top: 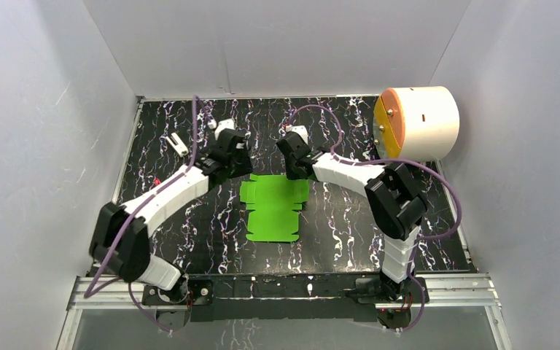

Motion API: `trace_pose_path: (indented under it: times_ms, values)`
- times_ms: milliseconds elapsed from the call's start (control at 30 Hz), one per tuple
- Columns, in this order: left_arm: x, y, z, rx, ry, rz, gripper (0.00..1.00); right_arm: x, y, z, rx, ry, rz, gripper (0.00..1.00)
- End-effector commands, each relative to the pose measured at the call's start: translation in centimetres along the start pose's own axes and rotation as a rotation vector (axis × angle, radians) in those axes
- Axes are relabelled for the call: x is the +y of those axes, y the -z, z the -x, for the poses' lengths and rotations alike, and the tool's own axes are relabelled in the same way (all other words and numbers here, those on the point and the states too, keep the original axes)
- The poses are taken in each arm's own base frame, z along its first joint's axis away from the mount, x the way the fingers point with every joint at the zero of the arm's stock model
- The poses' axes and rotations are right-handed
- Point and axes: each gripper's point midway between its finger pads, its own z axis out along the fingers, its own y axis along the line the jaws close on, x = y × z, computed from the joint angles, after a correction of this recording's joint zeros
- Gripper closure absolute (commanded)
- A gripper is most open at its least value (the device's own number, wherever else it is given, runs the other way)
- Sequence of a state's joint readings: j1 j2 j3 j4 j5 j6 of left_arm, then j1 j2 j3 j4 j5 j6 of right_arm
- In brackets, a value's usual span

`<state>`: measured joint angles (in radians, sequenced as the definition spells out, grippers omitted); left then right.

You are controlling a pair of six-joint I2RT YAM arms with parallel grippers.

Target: Fold the paper box

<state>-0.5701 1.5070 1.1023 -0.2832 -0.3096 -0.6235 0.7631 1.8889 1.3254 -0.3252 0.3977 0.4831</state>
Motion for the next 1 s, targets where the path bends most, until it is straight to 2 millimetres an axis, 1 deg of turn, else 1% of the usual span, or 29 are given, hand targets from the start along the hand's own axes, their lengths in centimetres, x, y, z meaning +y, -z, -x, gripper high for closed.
trace_pose_path:
  times_ms: [0, 100, 167, 200, 267, 333, 367, 433, 500, 533, 633, 767, 967]
  values:
    - [1.4, 3.1, -0.8, 0.026, 0.078, -0.093, 0.53, 1.1, 2.0, 3.3, -0.104, -0.075, 0.123, 0.8]
    - [2.7, 4.1, -2.5, 0.064, 0.133, -0.135, 0.48, 1.2, 2.4, 3.4, -0.118, -0.095, 0.178, 0.74]
    - [3.4, 4.7, -3.5, 0.083, 0.165, -0.165, 0.47, 1.2, 2.7, 3.3, -0.121, -0.101, 0.228, 0.68]
    - [3.6, 4.8, -4.1, 0.093, 0.176, -0.182, 0.46, 1.2, 2.9, 3.5, -0.132, -0.111, 0.255, 0.64]
    - [3.6, 5.2, -5.2, 0.116, 0.195, -0.222, 0.46, 1.3, 3.3, 3.3, -0.133, -0.116, 0.315, 0.58]
    - [3.6, 5.3, -6.0, 0.135, 0.209, -0.249, 0.45, 0.8, 3.7, 2.8, -0.128, -0.12, 0.35, 0.5]
    - [3.7, 5.3, -6.5, 0.146, 0.215, -0.257, 0.45, 0.7, 4.0, 2.9, -0.144, -0.127, 0.381, 0.47]
    - [4.1, 5.1, -7.1, 0.161, 0.221, -0.25, 0.44, -0.1, 4.4, 2.3, -0.133, -0.157, 0.426, 0.43]
    - [4.4, 4.9, -7.6, 0.169, 0.231, -0.251, 0.44, -0.9, 4.9, 1.6, -0.123, -0.19, 0.484, 0.4]
    - [4.5, 4.8, -7.9, 0.174, 0.239, -0.257, 0.44, -1.7, 5.0, 1.4, -0.125, -0.213, 0.499, 0.39]
    - [4.4, 4.3, -8.7, 0.203, 0.265, -0.281, 0.44, -2.4, 5.3, -0.1, -0.104, -0.252, 0.551, 0.34]
    - [4.5, 3.5, -9.5, 0.242, 0.291, -0.297, 0.44, -2.6, 4.8, -2.5, -0.061, -0.29, 0.587, 0.33]
    - [4.4, 2.6, -10.8, 0.293, 0.334, -0.312, 0.44, -2.3, 3.8, -4.1, -0.028, -0.352, 0.654, 0.34]
